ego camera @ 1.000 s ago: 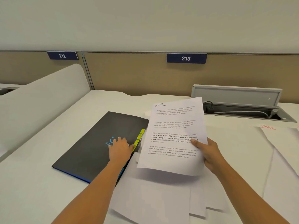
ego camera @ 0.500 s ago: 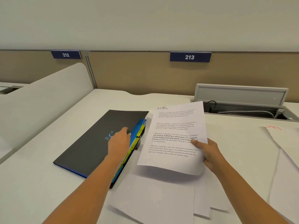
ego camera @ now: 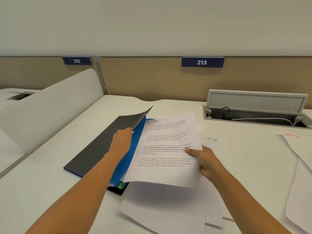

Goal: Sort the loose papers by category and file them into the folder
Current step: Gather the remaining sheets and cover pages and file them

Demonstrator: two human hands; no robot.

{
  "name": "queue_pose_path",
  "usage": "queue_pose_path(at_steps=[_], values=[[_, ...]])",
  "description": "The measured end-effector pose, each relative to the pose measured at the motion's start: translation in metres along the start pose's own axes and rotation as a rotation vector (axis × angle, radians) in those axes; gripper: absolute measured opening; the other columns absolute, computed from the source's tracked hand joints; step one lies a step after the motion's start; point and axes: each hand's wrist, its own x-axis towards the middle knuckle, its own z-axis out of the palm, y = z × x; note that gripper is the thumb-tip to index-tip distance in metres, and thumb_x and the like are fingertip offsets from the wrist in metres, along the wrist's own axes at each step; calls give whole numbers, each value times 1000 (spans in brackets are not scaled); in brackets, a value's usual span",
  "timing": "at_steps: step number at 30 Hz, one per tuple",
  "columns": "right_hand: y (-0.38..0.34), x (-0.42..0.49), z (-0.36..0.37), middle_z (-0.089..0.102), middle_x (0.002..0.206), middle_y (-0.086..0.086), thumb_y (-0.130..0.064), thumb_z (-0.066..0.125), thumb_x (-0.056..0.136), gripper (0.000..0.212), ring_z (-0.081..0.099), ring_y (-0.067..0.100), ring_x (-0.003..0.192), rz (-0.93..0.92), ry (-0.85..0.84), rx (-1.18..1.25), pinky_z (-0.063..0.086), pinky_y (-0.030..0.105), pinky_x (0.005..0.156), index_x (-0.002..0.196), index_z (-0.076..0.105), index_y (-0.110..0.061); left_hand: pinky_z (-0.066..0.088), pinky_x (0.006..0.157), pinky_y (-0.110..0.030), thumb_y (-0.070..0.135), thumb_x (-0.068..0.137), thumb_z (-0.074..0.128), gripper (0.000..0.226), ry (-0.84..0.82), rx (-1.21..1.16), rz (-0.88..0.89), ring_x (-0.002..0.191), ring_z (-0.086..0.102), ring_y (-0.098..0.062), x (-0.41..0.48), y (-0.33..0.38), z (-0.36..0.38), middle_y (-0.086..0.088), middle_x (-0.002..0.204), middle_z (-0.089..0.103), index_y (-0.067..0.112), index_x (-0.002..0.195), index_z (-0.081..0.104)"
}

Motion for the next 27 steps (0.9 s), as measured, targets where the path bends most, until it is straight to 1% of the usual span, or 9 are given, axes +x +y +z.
queue_pose_path(at_steps=[6, 10, 13, 15, 16, 18, 21, 24, 27], values=[[11, -4, 21, 68, 98, 12, 6, 59, 85, 25, 66, 30, 89, -4, -10, -81, 53, 40, 82, 107, 62, -5, 34, 58, -27, 16, 99, 36, 26, -139, -30, 43, 62, 43, -19, 6, -5, -11, -9, 70, 54, 3, 87, 56], [23, -5, 39, 67, 103, 12, 1, 54, 89, 24, 65, 32, 94, 13, -25, -79, 51, 42, 89, 110, 61, -7, 42, 71, -33, 14, 99, 36, 28, -218, -25, 87, 75, 51, -21, 7, -8, -15, -16, 95, 65, -2, 106, 58], [35, -7, 57, 66, 110, 11, -2, 50, 92, 26, 64, 31, 100, 30, -41, -76, 48, 45, 96, 116, 59, -8, 43, 75, -34, 9, 96, 37, 27, -249, 29, 101, 75, 46, -19, -3, -8, -10, -13, 94, 63, 0, 112, 55], [44, -8, 69, 65, 115, 9, -3, 48, 94, 27, 62, 31, 104, 25, -43, -73, 47, 47, 98, 119, 57, -9, 43, 75, -34, 3, 93, 37, 28, -279, 83, 109, 76, 48, -20, -11, -6, -8, -14, 102, 65, 2, 115, 54], [49, -9, 75, 65, 116, 8, -5, 48, 94, 28, 62, 30, 105, 20, -39, -79, 47, 46, 98, 120, 57, -10, 43, 78, -33, 0, 91, 37, 31, -285, 106, 120, 81, 53, -21, -16, -5, -7, -12, 108, 64, 4, 117, 53], [57, -12, 85, 63, 118, 5, -7, 47, 95, 29, 61, 28, 107, 12, -24, -103, 46, 46, 99, 122, 56, -13, 42, 89, -32, -3, 90, 36, 40, -270, 144, 155, 109, 55, -22, -28, -3, -8, -6, 125, 57, 9, 126, 49], [68, -17, 96, 63, 119, 3, -10, 45, 95, 29, 59, 26, 109, 12, 19, -114, 46, 45, 100, 121, 55, -16, 31, 108, -30, 3, 95, 33, 49, -249, 193, 205, 138, 31, -16, -52, -8, -14, -2, 150, 31, 15, 142, 33], [73, -23, 102, 64, 115, 6, -15, 36, 94, 26, 60, 26, 103, 81, 20, -105, 48, 43, 97, 108, 58, -19, 29, 110, -31, 5, 96, 34, 50, -272, 271, 198, 139, 30, -20, -72, -22, -22, -6, 153, 23, 13, 145, 26], [74, -28, 107, 63, 110, 16, -20, 29, 93, 27, 56, 25, 87, 189, -3, -158, 46, 34, 79, 89, 55, -17, 31, 109, -33, 5, 96, 37, 50, -280, 280, 155, 137, 34, -24, -83, -34, -31, -9, 152, 26, 11, 145, 26]])
